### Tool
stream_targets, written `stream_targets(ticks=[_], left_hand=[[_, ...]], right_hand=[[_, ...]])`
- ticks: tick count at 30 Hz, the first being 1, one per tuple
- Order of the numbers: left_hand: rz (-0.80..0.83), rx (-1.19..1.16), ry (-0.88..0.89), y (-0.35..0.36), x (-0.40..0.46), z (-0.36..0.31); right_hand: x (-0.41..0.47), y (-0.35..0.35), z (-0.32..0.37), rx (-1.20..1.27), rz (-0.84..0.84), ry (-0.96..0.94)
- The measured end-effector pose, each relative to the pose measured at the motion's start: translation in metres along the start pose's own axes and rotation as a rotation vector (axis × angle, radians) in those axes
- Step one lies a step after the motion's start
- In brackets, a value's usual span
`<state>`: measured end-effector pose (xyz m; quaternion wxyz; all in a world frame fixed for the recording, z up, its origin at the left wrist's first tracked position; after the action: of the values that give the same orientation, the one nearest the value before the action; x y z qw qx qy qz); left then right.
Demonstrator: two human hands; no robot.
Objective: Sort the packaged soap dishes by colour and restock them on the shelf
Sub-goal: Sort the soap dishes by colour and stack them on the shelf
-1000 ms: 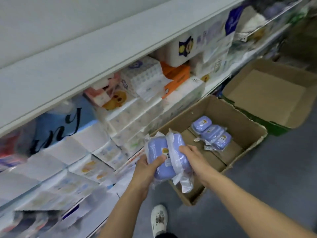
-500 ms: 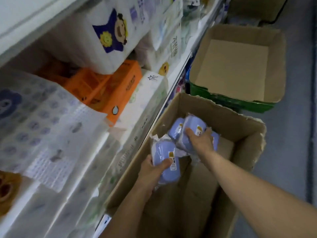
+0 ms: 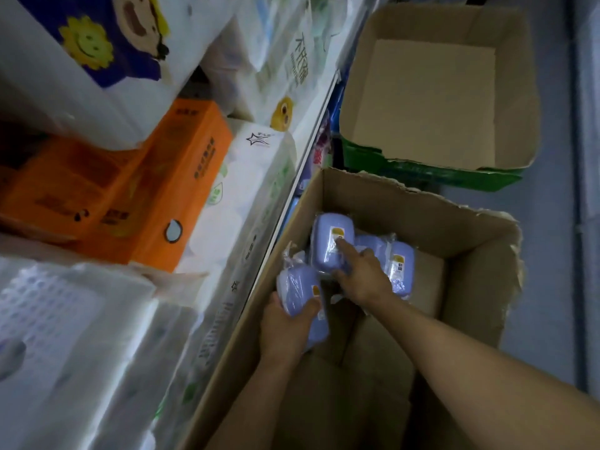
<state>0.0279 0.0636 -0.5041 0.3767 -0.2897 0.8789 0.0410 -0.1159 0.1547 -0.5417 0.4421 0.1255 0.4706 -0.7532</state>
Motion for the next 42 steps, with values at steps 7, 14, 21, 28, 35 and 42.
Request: stream_targets(ticks=[7,14,21,28,35,42], left_hand=[[-0.065,0.001,0.078,0.002,-0.015,0.010],[-0.086,-0.027,0.141,0.007,-0.024,0.022],[0.040,-0.093,0.142,0.015,-0.033,0.014],[0.162,-0.148,0.051,0.022,0.002,-0.014],[0.347,-0.260,-0.027,0.011,0.003,-0.010],[0.458,-0.199,0.029,0.020,-0.004,-0.034]], right_hand=[[0.003,-0.014,-0.020,0.348,-0.407,0.412],[0.023,-0.006,-0.032,0.724,-0.201,0.494],[0.004,-0.032,-0.049,0.925,-0.357,0.304],[0.004,-0.042,-0.086,0.869,-0.272,0.498],[0.030,-0.020,-0.065,0.922,-0.121,0.438],[-0.070,-0.034,-0.023,1.095,0.228,0.068]])
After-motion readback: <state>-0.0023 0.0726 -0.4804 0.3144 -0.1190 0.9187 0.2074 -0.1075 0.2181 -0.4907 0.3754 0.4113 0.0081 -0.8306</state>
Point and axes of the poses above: each hand's wrist, its own x-axis towards the middle knuckle, its own y-axis out of the palm, z = x × y, the point moved 1 cm from there along x, towards the middle knuckle, and after that the axes turned 13 degrees about z, right-handed, at the moved point
